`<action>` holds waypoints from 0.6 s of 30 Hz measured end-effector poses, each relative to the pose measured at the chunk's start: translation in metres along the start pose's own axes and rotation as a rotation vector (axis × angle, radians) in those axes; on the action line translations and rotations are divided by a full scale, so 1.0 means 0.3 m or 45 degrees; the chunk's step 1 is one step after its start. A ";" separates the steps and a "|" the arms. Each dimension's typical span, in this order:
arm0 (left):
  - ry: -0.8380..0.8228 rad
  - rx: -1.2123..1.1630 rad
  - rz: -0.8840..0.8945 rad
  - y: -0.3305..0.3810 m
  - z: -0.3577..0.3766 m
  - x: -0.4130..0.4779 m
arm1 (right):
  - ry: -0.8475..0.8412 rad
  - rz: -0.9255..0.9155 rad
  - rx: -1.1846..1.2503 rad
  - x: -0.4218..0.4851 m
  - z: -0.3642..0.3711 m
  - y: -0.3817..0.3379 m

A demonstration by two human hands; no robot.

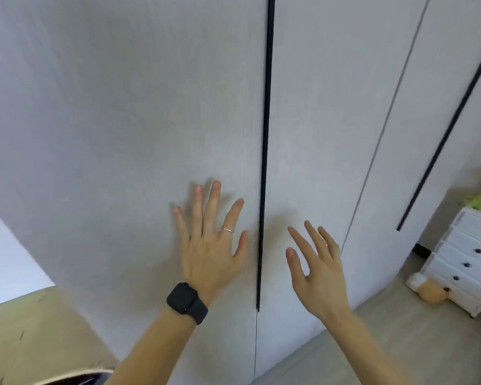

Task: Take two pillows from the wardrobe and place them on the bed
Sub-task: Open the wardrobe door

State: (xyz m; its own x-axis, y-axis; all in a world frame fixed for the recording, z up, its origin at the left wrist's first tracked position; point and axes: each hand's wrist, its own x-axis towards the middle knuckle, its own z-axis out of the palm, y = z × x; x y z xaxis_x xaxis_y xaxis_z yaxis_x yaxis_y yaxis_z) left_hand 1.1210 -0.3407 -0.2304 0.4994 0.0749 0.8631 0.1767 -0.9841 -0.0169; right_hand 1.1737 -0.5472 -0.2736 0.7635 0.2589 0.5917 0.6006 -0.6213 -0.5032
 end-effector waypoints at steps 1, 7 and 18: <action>0.011 0.031 -0.015 0.028 0.017 0.028 | 0.027 -0.078 0.016 0.069 0.001 0.030; 0.044 0.162 -0.158 0.119 0.092 0.179 | 0.217 -0.479 0.023 0.454 0.026 0.101; 0.017 0.297 -0.427 0.204 0.236 0.269 | 0.460 -0.785 -0.067 0.762 0.181 0.185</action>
State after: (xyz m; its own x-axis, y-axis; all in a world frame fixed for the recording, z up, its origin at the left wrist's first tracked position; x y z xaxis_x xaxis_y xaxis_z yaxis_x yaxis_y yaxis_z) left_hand 1.2322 -0.3835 -0.1975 0.3706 0.3818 0.8467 0.5161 -0.8426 0.1541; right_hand 1.3944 -0.4824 -0.2005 0.1567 0.3192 0.9347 0.8781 -0.4782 0.0161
